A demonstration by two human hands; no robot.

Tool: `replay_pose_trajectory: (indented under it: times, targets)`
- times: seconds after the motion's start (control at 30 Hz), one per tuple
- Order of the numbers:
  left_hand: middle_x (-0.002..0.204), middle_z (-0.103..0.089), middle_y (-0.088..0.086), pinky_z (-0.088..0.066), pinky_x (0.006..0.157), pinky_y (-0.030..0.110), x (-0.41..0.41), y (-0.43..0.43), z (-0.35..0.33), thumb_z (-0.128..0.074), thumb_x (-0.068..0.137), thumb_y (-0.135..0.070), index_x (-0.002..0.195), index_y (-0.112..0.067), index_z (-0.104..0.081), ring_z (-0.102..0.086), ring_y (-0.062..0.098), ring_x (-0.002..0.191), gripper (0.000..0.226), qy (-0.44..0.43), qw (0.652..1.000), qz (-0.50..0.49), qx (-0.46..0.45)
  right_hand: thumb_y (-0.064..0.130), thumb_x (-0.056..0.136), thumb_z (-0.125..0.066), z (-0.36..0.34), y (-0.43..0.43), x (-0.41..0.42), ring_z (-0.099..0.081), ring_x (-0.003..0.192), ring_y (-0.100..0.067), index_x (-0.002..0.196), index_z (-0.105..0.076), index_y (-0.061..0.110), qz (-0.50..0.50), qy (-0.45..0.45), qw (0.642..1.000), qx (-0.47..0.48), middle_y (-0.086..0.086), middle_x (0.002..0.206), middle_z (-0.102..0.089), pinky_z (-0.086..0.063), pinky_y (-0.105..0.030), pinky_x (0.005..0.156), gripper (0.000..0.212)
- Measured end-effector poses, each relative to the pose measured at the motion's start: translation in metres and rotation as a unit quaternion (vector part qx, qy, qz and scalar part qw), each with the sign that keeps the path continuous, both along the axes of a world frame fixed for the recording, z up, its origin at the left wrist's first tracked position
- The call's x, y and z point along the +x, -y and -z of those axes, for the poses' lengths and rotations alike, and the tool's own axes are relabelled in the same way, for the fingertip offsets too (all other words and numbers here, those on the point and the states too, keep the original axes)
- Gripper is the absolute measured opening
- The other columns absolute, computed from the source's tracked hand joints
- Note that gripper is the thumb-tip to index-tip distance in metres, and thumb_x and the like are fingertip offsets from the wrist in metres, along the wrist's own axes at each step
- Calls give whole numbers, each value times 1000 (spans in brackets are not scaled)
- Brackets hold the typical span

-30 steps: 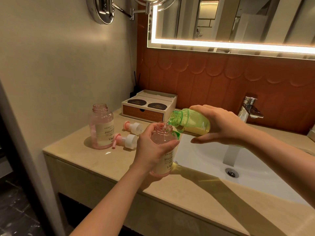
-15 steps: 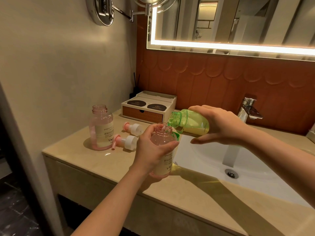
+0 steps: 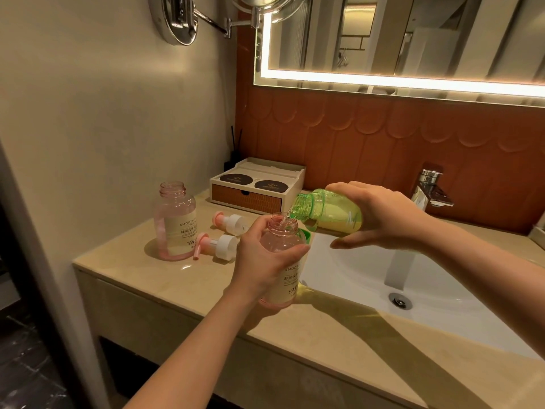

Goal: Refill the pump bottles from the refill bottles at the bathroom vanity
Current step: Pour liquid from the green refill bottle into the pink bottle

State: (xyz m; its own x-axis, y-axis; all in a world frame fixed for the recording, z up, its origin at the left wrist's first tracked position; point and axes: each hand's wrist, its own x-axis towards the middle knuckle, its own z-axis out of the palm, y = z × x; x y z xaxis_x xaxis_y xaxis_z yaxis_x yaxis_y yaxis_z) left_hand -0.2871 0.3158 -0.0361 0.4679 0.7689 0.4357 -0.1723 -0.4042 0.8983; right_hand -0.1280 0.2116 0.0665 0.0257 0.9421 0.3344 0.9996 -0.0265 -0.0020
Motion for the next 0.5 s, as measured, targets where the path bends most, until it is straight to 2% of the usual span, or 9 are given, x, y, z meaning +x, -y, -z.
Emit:
replay_pose_trajectory:
  times: [0.1, 0.23, 0.33, 0.5]
  targets:
    - [98, -65, -12, -52, 81, 28, 0, -1, 0, -82, 66, -19, 98, -31, -56, -61, 3, 93, 43, 1, 1000, 2, -1, 49, 66, -76, -1, 0, 0, -53, 104, -13, 137, -38, 28, -1, 1, 1000, -2, 4, 118, -56, -51, -33, 79, 84]
    - [97, -64, -15, -49, 75, 20, 0, 0, 0, -82, 67, -19, 97, -33, -55, -61, -3, 89, 43, -1, 1000, 4, -2, 49, 66, -76, -1, 0, -1, -53, 104, -13, 137, -37, 29, -1, -1, 1000, -3, 5, 118, -56, -51, -32, 79, 84]
    - [97, -64, -15, -50, 76, 22, 0, 0, 0, -82, 67, -19, 97, -33, -55, -61, -1, 90, 42, -3, 1000, 2, -2, 49, 66, -76, -1, 1, -1, -52, 103, -12, 137, -37, 29, -2, 3, 1000, -3, 5, 118, -56, -50, -29, 78, 84]
    - [95, -64, -17, -48, 71, 17, 0, 1, -1, -82, 67, -19, 95, -33, -55, -60, -2, 89, 42, -6, 1000, -2, 0, 49, 65, -77, -2, 0, 0, -53, 103, -14, 137, -37, 28, 2, 11, 1000, 2, 4, 118, -56, -52, -35, 79, 85]
